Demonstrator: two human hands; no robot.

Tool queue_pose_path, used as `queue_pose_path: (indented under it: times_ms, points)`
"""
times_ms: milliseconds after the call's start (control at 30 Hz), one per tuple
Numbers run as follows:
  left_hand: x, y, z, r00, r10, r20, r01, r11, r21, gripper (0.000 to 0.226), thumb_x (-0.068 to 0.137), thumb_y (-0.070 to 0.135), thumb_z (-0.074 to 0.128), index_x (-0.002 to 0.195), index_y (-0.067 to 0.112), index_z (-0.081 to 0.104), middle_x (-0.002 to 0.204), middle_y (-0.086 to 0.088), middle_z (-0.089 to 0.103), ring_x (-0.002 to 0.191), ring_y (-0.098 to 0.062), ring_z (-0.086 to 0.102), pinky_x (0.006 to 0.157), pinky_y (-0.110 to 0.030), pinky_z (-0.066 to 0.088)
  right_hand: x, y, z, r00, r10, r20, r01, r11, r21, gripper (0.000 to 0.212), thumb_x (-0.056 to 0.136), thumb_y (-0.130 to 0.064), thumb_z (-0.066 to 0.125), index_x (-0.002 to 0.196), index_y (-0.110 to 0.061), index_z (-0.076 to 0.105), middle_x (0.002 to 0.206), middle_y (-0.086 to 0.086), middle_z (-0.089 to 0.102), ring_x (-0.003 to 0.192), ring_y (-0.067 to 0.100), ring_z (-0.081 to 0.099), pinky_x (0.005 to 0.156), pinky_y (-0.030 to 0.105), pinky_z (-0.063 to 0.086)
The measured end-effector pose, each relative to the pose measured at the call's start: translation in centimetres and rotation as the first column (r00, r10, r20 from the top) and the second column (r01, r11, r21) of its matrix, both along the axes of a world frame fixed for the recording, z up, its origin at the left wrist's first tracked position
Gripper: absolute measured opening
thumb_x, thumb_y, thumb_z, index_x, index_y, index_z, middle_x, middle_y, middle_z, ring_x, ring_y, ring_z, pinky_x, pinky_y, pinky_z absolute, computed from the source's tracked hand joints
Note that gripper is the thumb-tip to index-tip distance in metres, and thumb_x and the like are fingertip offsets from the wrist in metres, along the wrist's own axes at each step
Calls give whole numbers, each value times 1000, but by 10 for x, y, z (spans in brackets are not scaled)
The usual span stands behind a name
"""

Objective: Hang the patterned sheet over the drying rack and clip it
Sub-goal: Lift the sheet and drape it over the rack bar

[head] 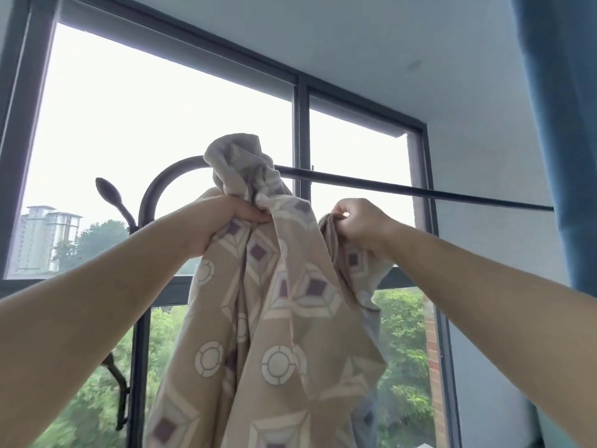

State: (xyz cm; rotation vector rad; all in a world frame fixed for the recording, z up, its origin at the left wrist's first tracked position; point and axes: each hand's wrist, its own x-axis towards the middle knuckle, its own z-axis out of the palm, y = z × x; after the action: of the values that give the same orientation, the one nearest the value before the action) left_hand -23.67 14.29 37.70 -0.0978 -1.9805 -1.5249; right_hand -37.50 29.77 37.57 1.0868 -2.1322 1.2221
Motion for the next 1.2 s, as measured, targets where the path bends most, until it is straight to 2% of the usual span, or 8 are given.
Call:
queue_pose_path:
  times_ms: [200,300,367,467,600,867,1000,1200]
  points:
    - [-23,21,-13,988,-151,-20,151,988,-11,46,88,-4,50,49,13,66,45,-3,61,38,-13,60,38,-18,46,12,-19,16,982,181,60,-156,942,-296,22,82,-13,67,65,-18,53,66,1,54,64,18,48,58,26,41]
    - [-27,25,-21,991,-134,22,134,991,-22,23,87,-2,55,68,9,64,52,-3,65,45,-14,63,42,-20,49,18,-19,6,926,353,135,-290,893,-343,16,80,-9,70,72,-12,56,71,7,56,66,20,49,63,32,44]
    - [-28,23,-22,996,-93,5,93,996,4,13,80,-6,59,76,6,63,55,-5,67,47,-16,65,44,-23,51,24,-12,-1,835,496,239,-386,836,-389,10,85,-13,67,91,-10,58,83,13,60,69,21,54,65,34,47]
    - [-28,13,-15,1000,7,-13,-6,997,83,24,72,-9,66,94,1,65,69,-12,70,55,-23,69,51,-33,57,26,8,-9,589,695,413,-567,719,-402,49,82,-42,63,122,-20,46,95,9,62,77,20,60,74,35,49]
    - [-24,13,2,978,86,-189,-73,995,74,22,75,-14,60,85,5,60,68,-10,64,58,-23,66,61,-32,58,28,6,-39,763,529,372,-565,825,-14,89,62,-28,80,135,-33,29,125,5,54,102,20,61,90,37,51]
    - [-13,17,6,992,-119,-53,116,992,-48,12,74,1,64,86,0,62,70,-12,68,59,-23,67,58,-26,56,18,-6,-48,831,511,222,-418,835,-357,37,71,13,69,97,-13,66,97,13,70,90,28,67,81,37,56]
    - [-18,13,-21,984,-157,82,162,985,-57,27,82,11,61,108,2,63,60,5,70,54,-5,66,59,-14,54,22,-2,-46,824,541,169,-419,782,-462,35,69,15,69,89,-14,67,95,15,70,86,28,68,77,34,56]
    - [-23,5,-48,960,-262,102,242,955,173,37,62,20,66,97,8,65,69,-6,71,56,-18,68,51,-25,56,18,10,-49,767,615,181,-425,699,-575,32,74,11,67,90,-17,66,75,0,72,63,9,68,54,16,54]
